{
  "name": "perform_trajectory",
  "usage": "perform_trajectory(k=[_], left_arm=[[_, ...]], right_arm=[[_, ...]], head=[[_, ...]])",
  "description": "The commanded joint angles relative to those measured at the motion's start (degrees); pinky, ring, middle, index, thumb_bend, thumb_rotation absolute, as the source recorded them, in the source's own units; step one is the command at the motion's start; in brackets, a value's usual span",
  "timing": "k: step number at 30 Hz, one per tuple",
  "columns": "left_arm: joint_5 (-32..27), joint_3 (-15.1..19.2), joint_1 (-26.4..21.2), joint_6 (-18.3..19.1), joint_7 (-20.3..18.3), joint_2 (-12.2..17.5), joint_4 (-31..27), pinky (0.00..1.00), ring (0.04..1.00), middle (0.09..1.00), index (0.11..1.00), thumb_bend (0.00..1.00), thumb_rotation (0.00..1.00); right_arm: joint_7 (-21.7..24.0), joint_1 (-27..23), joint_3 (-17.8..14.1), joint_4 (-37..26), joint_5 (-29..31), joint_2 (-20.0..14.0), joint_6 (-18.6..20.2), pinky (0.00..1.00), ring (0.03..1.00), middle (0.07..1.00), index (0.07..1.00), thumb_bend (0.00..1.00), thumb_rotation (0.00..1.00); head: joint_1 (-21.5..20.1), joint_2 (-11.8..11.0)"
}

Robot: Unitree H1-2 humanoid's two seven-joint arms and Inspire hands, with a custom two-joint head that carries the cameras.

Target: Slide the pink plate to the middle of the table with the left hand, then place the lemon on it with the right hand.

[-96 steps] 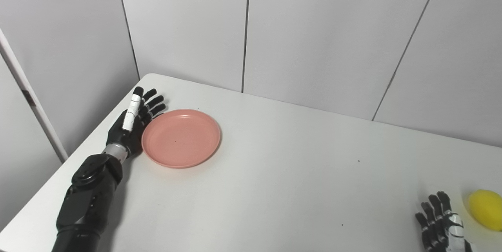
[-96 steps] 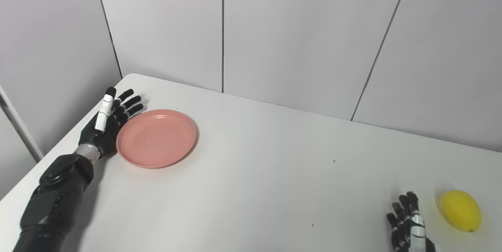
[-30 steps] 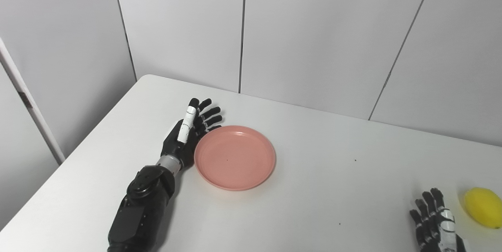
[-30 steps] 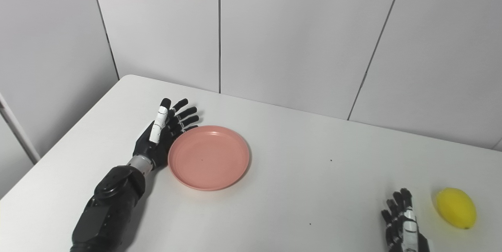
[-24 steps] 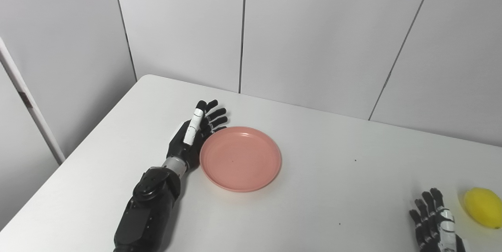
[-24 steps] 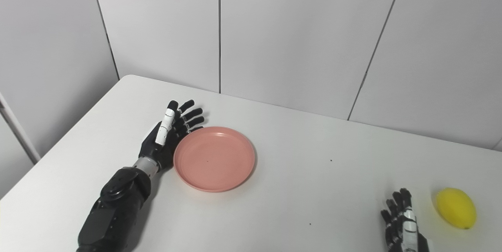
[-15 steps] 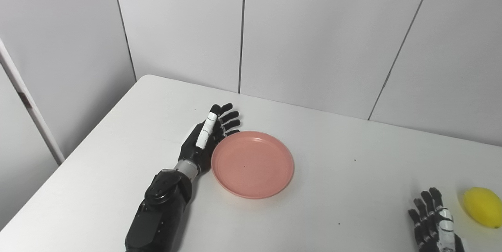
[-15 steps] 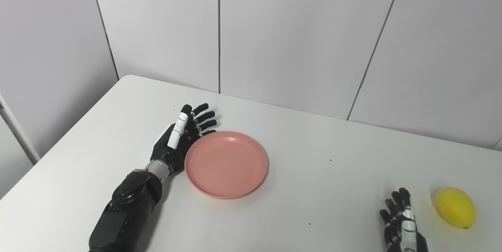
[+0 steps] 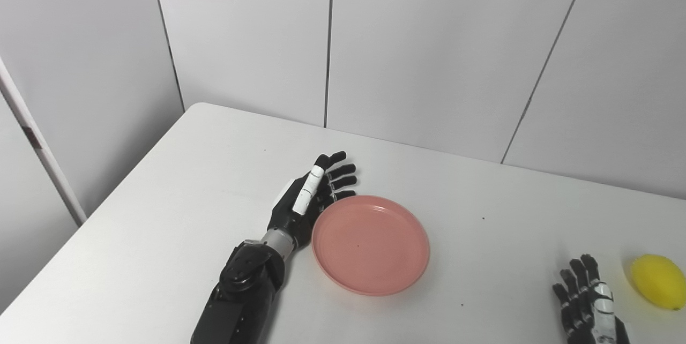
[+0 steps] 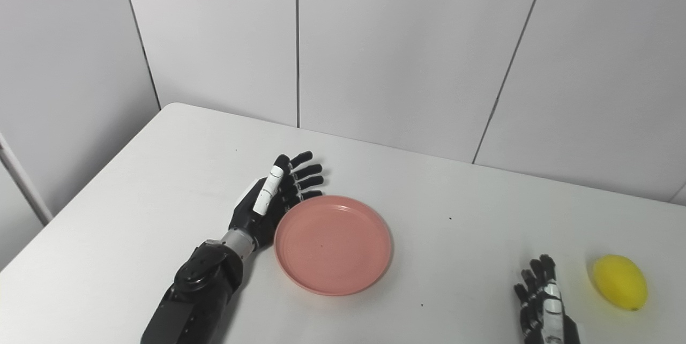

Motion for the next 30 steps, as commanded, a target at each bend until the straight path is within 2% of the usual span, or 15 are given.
perform_trajectory(k=[1, 7, 17, 24, 30], left_arm=[[2.22, -0.93, 2.49, 2.88, 2.43, -1.41, 2.12, 0.72, 0.794, 0.791, 0.854, 0.88, 0.80], [3.64, -0.96, 2.85, 3.89, 4.05, -3.35, 1.35, 0.70, 0.800, 0.807, 0.858, 0.88, 0.78], [6.69, -3.76, 3.00, 6.27, 4.49, -4.02, -0.13, 0.78, 0.854, 0.853, 0.860, 0.86, 0.80], [6.64, -3.74, 3.02, 8.70, 6.01, -5.61, -1.96, 0.81, 0.856, 0.869, 0.876, 0.83, 0.80], [5.65, -3.21, 3.46, 8.82, 6.40, -7.44, -3.04, 0.87, 0.887, 0.898, 0.940, 0.84, 0.79]], right_arm=[[0.04, 1.20, 0.69, 2.20, 0.27, 1.38, 0.05, 1.00, 1.000, 0.995, 1.000, 0.66, 0.92], [-0.04, 1.20, 0.78, 2.28, -0.05, 1.82, -0.22, 1.00, 1.000, 0.995, 1.000, 0.66, 0.91], [-0.56, 1.32, 1.35, 1.82, -1.26, 2.96, -0.21, 1.00, 0.996, 0.985, 1.000, 0.67, 0.90], [-1.42, 1.33, 1.83, 1.45, -2.32, 4.08, -0.46, 1.00, 0.982, 0.973, 1.000, 0.69, 0.89], [-1.71, 1.34, 2.12, 1.28, -2.94, 5.29, -0.72, 1.00, 0.978, 0.968, 1.000, 0.69, 0.87]], head=[[-0.04, 0.04], [-0.65, 0.27], [-2.24, 0.59], [-4.09, 0.96], [-6.60, 1.37]])
